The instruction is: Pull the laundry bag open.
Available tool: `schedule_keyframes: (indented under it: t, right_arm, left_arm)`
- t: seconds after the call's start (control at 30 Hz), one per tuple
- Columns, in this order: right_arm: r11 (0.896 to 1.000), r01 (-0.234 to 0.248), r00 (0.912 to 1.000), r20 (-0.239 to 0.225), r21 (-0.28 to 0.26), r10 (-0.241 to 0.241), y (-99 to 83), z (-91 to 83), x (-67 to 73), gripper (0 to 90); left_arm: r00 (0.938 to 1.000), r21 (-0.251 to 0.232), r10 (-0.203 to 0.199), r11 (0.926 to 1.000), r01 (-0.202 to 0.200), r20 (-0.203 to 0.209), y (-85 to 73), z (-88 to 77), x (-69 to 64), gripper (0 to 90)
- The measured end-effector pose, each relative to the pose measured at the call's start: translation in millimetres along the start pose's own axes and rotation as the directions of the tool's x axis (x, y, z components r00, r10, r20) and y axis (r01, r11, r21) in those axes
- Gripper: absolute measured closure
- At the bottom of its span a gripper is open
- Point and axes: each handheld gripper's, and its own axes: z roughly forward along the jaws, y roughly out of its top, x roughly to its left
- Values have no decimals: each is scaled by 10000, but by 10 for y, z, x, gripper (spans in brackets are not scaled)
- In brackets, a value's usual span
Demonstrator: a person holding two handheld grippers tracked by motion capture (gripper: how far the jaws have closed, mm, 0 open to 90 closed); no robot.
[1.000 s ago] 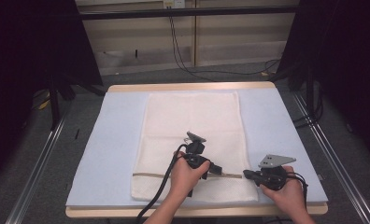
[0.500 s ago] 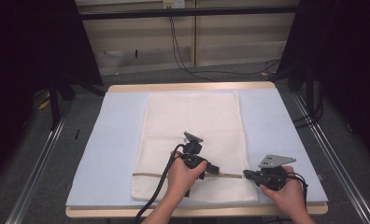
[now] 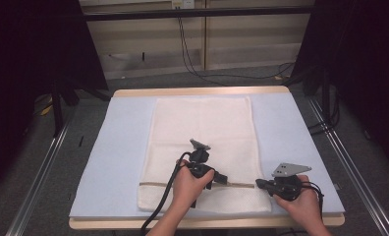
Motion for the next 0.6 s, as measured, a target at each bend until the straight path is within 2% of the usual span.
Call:
schedule_keyframes:
  t: [0.07, 0.1, 0.17, 0.2, 0.37, 0.4, 0.57, 0.6]
  right_arm:
    - [10000, -6, 10000, 4, 2, 6, 0, 0, 1, 900]
    - [10000, -16, 10000, 25, 14, 16, 1, 0, 4, 900]
    - [10000, -6, 10000, 39, 30, 6, 2, -1, 6, 900]
    - [10000, -7, 10000, 14, 3, 7, 1, 1, 6, 900]
    - [10000, -51, 10000, 1, -20, 51, -4, -1, 3, 900]
    - [10000, -48, 10000, -4, -15, 48, -3, -1, 2, 900]
    - [10000, -3, 10000, 24, -8, 3, -2, -1, 5, 900]
    - [10000, -19, 10000, 23, -14, 19, -3, -1, 5, 900]
  left_arm:
    - [10000, 11, 35, 10000, -35, -83, -5, -17, -6, 876]
    - [9998, -36, -127, 9999, 128, 131, -5, -21, -5, 876]
    - [9997, 4, -125, 9999, 125, 210, -4, -24, 2, 876]
    - [9999, 3, -77, 10000, 77, 104, -5, -34, 15, 876]
    - [9998, -17, -129, 9999, 129, 152, -12, -67, 43, 876]
    - [10000, -12, -83, 10000, 83, -9, -13, -80, 42, 876]
    - [9997, -43, -205, 9998, 206, 121, -18, -122, 67, 876]
    - [9998, -112, -197, 9997, 197, -19, -23, -123, 67, 876]
